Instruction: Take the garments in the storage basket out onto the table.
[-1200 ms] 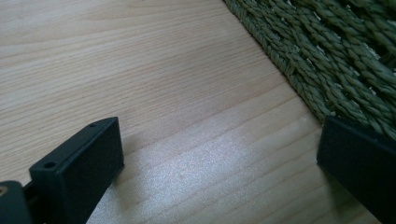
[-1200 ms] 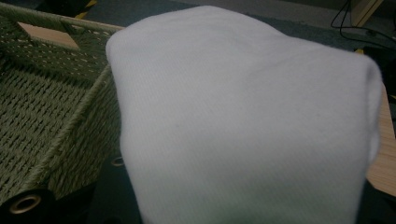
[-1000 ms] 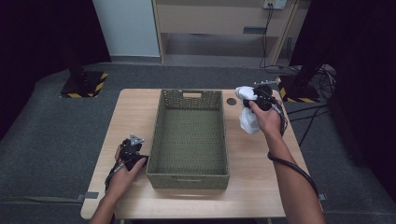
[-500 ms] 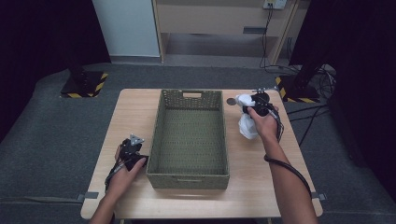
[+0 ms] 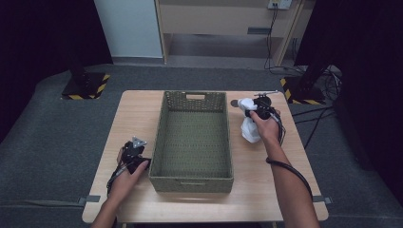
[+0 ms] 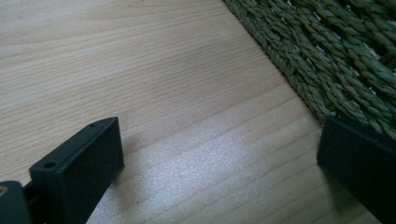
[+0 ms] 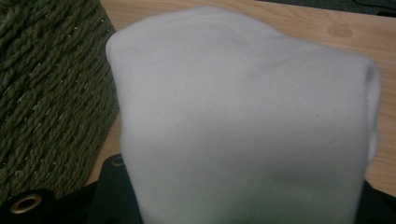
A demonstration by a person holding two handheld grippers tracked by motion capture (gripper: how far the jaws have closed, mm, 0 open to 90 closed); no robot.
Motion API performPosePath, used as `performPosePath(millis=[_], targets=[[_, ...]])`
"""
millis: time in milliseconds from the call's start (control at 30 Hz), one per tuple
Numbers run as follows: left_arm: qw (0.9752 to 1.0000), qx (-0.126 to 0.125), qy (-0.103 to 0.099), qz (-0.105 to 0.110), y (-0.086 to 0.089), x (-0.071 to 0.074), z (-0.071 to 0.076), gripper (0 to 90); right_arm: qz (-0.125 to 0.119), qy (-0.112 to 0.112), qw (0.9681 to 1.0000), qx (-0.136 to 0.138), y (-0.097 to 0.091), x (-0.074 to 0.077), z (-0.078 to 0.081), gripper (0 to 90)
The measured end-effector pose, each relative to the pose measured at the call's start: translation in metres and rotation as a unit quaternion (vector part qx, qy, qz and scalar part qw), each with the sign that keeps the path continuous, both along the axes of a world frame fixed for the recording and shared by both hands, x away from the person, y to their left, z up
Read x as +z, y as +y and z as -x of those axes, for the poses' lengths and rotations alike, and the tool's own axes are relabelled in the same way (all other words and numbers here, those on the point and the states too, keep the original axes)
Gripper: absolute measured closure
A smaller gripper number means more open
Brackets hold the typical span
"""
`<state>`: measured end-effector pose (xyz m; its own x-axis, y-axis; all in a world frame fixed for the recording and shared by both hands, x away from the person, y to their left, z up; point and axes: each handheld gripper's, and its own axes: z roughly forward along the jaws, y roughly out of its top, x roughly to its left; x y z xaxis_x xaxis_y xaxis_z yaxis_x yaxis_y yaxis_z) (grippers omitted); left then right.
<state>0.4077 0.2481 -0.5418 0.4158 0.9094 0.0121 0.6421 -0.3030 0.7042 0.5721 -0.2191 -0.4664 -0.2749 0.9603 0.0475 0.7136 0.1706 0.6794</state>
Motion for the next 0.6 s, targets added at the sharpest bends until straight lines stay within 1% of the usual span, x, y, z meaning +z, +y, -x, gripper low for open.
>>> performPosePath(millis=[33,167,300,367,600], targets=[[1.0,0.0,0.0,0.0,0.0,0.0,0.0,0.0,0.003,0.002,1.0,0.001,0.001,-0.003,-0.001,48.1],[1.0,0.0,0.0,0.0,0.0,0.0,0.0,0.0,0.001,0.008,0.9999,0.009,0.007,-0.012,-0.006,48.1],[1.0,0.0,0.0,0.0,0.0,0.0,0.0,0.0,-0.002,0.011,0.9999,0.01,0.01,-0.017,-0.009,47.9],[1.0,0.0,0.0,0.0,0.0,0.0,0.0,0.0,0.003,0.015,0.9998,0.013,0.013,-0.022,-0.012,47.9],[1.0,0.0,0.0,0.0,0.0,0.0,0.0,0.0,0.008,0.019,0.9997,0.011,0.012,-0.03,-0.018,47.8]])
